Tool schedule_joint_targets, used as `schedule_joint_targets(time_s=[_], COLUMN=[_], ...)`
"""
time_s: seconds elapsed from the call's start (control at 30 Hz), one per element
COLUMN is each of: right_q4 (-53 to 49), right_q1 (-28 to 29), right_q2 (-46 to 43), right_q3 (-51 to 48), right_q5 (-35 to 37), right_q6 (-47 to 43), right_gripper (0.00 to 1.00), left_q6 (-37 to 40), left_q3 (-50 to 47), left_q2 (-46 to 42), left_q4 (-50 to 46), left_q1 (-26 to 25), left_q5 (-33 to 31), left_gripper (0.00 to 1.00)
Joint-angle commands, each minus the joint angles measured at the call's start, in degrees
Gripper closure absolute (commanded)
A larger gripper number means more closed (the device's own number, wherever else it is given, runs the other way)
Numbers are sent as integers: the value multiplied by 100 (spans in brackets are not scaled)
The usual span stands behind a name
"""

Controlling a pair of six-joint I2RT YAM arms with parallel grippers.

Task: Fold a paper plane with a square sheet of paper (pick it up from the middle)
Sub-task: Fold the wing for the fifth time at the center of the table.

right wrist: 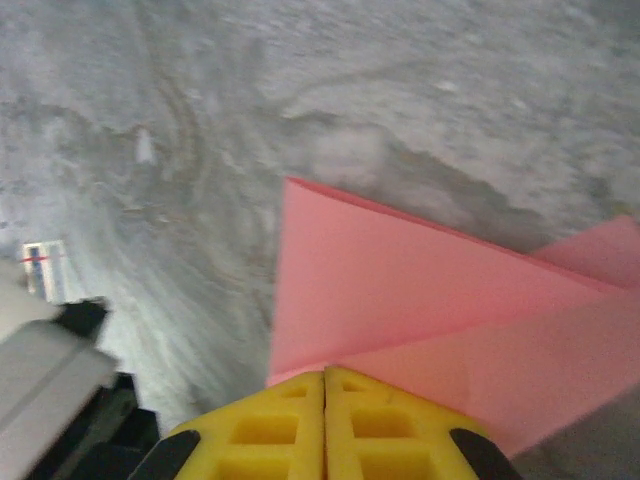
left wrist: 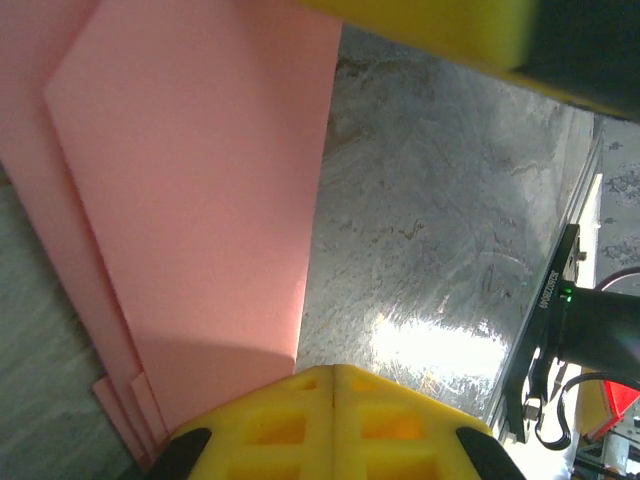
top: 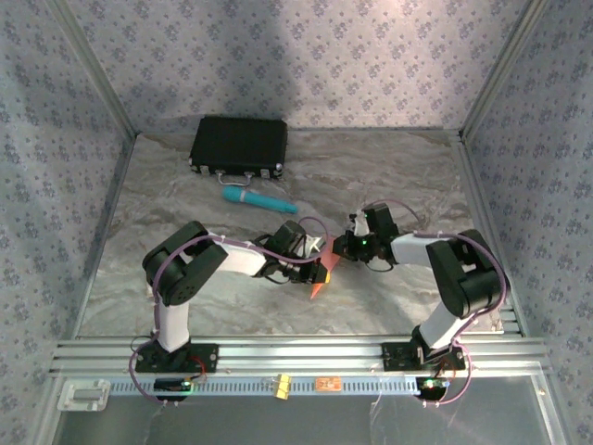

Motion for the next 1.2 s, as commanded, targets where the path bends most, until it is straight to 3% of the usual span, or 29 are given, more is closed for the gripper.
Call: schedule_joint_targets(time_s=[0.0,0.43,0.83,1.17], right_q4=[-371,-309,-231,-287], right_q1=[-66,-143,-138,-144], right_q2=[175,263,219,327], right_q3=[13,-127,-188,-181], right_q5=[450,569,541,615], right_q6=[-167,-115,-58,-57], right_gripper=[93,95,95,95], left_q6=[99,-32,35,501], left_q3=[-214,454,1090,975], left_q2=[175,-520,295,580], left_q4=[-630,-860,-804,-1752], left_q1=[45,61,72,-176], left_q5=[-72,-213,-127,-416], left_gripper=[100,84,83,84])
